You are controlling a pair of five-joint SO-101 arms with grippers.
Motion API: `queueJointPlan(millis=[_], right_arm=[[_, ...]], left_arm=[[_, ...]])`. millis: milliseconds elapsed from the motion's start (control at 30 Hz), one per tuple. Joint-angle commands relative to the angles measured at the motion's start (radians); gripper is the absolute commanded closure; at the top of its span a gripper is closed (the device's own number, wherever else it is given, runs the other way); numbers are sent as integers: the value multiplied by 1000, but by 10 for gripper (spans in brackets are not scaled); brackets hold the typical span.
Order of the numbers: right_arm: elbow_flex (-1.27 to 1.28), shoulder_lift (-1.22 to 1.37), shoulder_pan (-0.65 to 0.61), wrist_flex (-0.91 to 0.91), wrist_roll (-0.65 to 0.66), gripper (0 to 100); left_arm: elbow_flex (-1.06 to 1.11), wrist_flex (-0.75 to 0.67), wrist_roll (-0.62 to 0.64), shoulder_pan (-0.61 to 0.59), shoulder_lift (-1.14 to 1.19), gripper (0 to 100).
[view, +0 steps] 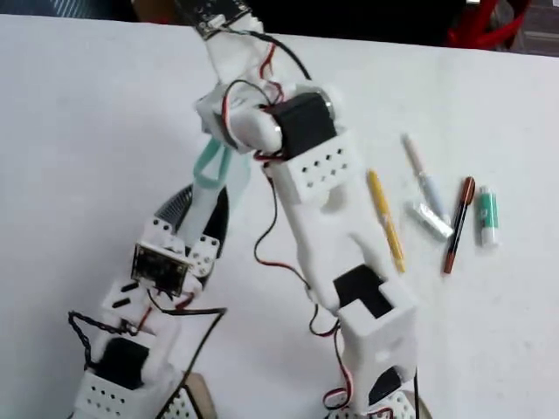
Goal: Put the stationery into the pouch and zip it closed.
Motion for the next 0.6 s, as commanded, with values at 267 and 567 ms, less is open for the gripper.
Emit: queueJointPlan(millis=[267, 567], right_arm=[[-31, -35, 16, -2, -9, 980], [-31, -35, 8, 1, -11, 980]], left_arm=[[-6, 6, -2, 2, 2, 813], [-140, 61, 144, -5, 2, 808]])
